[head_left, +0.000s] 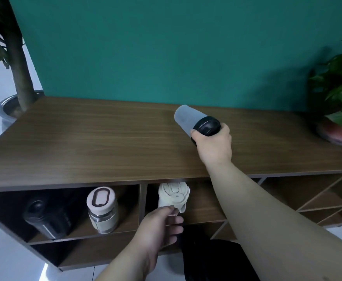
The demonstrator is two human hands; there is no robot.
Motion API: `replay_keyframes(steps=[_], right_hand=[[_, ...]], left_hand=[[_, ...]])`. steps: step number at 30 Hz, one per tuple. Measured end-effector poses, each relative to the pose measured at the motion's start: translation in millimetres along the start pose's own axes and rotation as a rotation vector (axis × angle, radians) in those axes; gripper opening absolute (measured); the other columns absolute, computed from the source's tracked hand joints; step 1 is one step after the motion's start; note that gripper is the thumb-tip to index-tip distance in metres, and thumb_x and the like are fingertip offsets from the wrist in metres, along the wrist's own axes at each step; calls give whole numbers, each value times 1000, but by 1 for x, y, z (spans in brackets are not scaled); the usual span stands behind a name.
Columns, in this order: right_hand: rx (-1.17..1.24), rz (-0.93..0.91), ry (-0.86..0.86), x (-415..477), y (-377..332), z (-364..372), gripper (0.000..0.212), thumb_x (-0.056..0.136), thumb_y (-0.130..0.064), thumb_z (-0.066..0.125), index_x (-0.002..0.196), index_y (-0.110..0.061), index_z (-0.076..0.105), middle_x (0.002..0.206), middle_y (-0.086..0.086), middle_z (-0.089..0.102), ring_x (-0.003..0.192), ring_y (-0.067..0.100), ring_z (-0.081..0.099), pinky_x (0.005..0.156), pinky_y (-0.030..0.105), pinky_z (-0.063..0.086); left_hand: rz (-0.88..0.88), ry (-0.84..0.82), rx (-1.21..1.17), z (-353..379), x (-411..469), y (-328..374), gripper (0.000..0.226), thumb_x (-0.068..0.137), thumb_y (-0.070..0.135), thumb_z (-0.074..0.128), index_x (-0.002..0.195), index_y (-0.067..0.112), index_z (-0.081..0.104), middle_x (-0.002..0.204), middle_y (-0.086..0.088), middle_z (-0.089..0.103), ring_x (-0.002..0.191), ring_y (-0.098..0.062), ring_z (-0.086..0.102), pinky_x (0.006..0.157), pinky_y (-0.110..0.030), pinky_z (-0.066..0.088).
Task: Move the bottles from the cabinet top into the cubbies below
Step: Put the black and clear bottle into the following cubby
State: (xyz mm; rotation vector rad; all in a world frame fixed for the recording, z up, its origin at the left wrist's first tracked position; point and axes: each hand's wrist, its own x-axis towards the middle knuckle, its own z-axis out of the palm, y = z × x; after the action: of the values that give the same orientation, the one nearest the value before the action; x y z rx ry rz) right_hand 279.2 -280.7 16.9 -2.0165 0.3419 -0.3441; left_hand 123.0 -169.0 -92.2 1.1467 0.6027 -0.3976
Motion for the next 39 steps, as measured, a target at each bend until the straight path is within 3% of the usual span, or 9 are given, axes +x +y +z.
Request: replay_keyframes(steps=[5,11,16,19,25,29,33,36,39], right_hand=[[396,39,-157,-38,14,-47,88,60,-42,82,139,-33,47,127,-9,62,113,14,61,99,39,50],[665,-177,-384,-77,59,-129,79,61,-15,78,136,-17,55,134,17,61,121,31,61,102,49,49],[270,-357,-606,-77,96,-174,84,59,-14,85,135,-36,57,135,-4,57,125,16,57,104,42,48],[-99,-502,-733,-76,111,-170,85,65,-9,85,139,-34,49,149,-7,38,141,5,37,112,34,38],[-265,-373,-765,-71,141,-139,108,66,-33,90,150,-47,24,155,-35,8,135,-23,20,102,10,30],[-196,-142,-632,-62,167,-117,120,64,-33,93,156,-38,14,154,-19,30,136,-3,37,105,16,29],[-276,-124,-598,-41,179,-96,115,62,-38,92,154,-31,24,147,-13,39,132,7,45,97,18,35],[-339,-204,-626,-29,183,-82,107,60,-41,91,148,-35,31,129,-21,39,125,7,50,95,25,45],[-363,-225,-673,-13,189,-74,106,59,-39,89,147,-37,31,136,-21,39,125,6,49,98,29,47]], left_hand=[[-6,-34,-30,1,-4,-1,35,103,37,51,111,12,74,83,-1,84,90,-24,75,78,-36,54],[26,-111,-210,13,-17,-7,55,105,52,36,119,11,70,92,-8,84,90,-29,76,74,-40,54],[-16,-173,-187,30,-18,-25,72,100,70,24,126,20,68,106,-10,80,68,-23,73,62,-32,53],[-85,-191,-160,43,-14,-42,68,97,75,30,129,27,66,111,-6,81,73,-22,75,60,-30,57],[-205,-165,-497,65,23,-68,55,103,45,52,135,3,65,109,-20,78,80,-27,77,77,-36,64],[-297,-119,-704,80,52,-81,50,105,36,52,134,-2,64,130,-26,71,125,-34,65,119,-42,41],[-319,-83,-793,96,90,-92,47,106,35,46,133,1,66,120,-25,76,104,-37,74,120,-44,38],[-292,-127,-754,99,111,-95,46,105,32,45,136,4,66,133,-23,71,130,-39,62,119,-49,39],[-329,-156,-719,98,131,-96,46,105,30,49,138,3,65,137,-21,69,137,-37,57,117,-46,42]])
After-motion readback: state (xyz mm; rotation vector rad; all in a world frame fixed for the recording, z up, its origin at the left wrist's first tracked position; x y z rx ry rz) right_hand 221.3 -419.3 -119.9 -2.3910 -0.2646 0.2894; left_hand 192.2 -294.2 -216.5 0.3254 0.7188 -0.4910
